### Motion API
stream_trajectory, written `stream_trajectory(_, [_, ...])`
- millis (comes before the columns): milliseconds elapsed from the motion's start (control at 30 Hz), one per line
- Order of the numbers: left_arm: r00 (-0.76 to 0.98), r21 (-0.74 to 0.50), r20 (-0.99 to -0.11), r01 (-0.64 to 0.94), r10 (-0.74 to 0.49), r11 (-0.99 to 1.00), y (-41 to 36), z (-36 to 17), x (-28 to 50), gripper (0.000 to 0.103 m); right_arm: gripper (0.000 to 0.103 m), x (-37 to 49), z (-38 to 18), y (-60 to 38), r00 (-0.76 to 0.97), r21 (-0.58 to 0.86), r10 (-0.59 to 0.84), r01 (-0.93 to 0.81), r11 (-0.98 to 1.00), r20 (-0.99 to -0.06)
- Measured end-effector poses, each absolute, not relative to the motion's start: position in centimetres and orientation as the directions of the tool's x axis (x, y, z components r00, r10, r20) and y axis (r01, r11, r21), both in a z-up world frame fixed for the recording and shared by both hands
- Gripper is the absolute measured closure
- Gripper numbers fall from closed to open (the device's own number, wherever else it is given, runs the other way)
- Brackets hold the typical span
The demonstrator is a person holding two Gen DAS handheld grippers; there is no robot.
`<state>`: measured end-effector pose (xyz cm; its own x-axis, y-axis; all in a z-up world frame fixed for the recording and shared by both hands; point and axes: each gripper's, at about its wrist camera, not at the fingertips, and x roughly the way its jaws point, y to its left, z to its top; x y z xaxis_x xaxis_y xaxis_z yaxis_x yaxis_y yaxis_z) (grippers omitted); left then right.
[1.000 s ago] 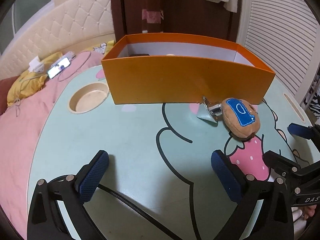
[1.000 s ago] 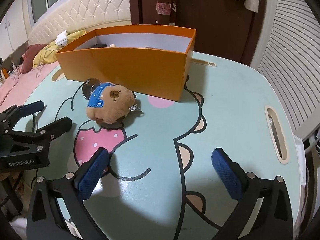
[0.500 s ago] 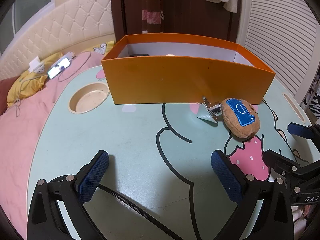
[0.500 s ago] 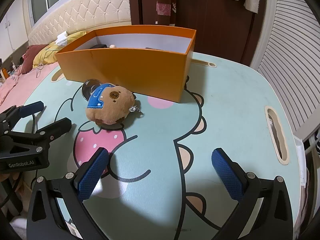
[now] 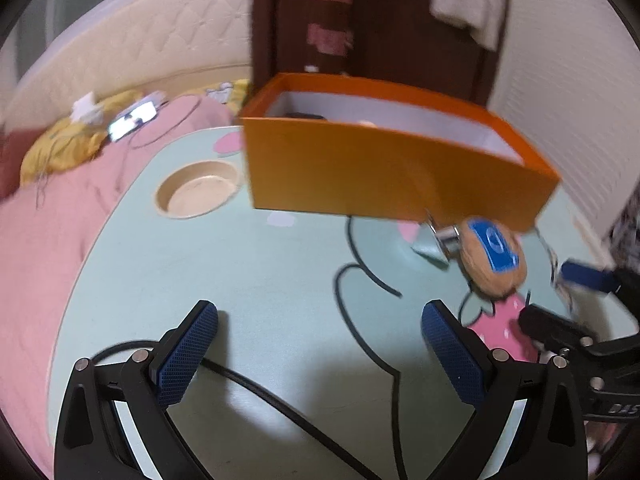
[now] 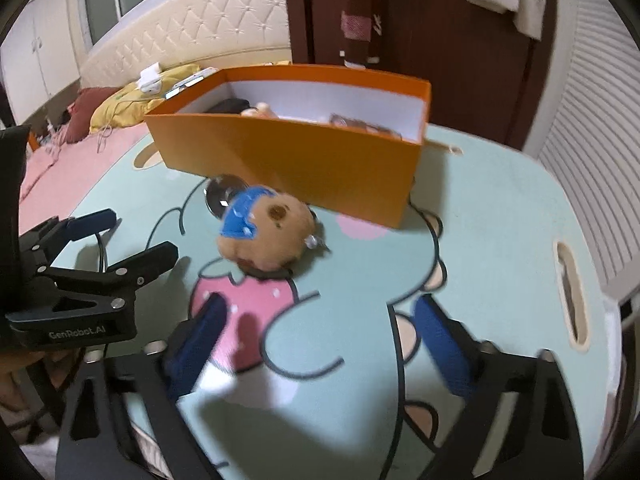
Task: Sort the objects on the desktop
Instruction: 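Grasp the brown teddy bear with the right tool, then grasp the metal keychain with the left tool while the right tool holds the bear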
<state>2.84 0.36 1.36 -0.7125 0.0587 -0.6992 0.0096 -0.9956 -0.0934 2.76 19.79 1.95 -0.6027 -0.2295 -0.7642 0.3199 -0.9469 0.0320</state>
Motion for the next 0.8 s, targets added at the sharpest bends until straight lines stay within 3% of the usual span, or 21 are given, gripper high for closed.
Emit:
stream_trajectory(233, [-0.719, -0.117, -0.695, 0.086, 0.019, -0.989, -0.6, 1.2, 2.9, 0.002, 0.018, 0.8, 2.2, 17.4, -0.588, 0.044, -0.262, 0.358, -0.933, -0.765])
stream_trajectory(400, [-0.723, -0.134, -0.691, 0.096, 0.024, -0.986, -0.9, 1.3, 3.0, 0.002, 0.025, -0.8, 1.8, 16.7, -0.539, 0.119, -0.328, 0.386, -0.915, -0.776])
stream_trajectory(433, [-0.723, -0.135, -0.69, 0.091, 0.028, -0.987, -0.9, 1.3, 3.0, 0.002, 0.029, -0.9, 1.7, 16.8, -0.552, 0.1, -0.309, 0.376, -0.921, -0.775])
stream_trajectory(500, [-0.723, -0.135, -0.69, 0.08, 0.036, -0.988, -0.7, 1.4, 3.0, 0.002, 0.05, -1.0, 1.6, 16.7, -0.571, 0.056, -0.278, 0.374, -0.926, -0.772])
stream_trajectory(667, [-0.723, -0.137, -0.688, 0.053, 0.057, -0.989, -0.4, 1.6, 3.0, 0.002, 0.054, -0.1, 2.5, 18.5, -0.584, 0.109, -0.323, 0.371, -0.922, -0.745])
stream_trajectory(800, [-0.723, -0.139, -0.687, 0.031, 0.074, -0.99, -0.2, 1.7, 3.0, 0.002, 0.054, 1.8, 2.7, 20.3, -0.62, 0.058, -0.272, 0.343, -0.938, -0.736])
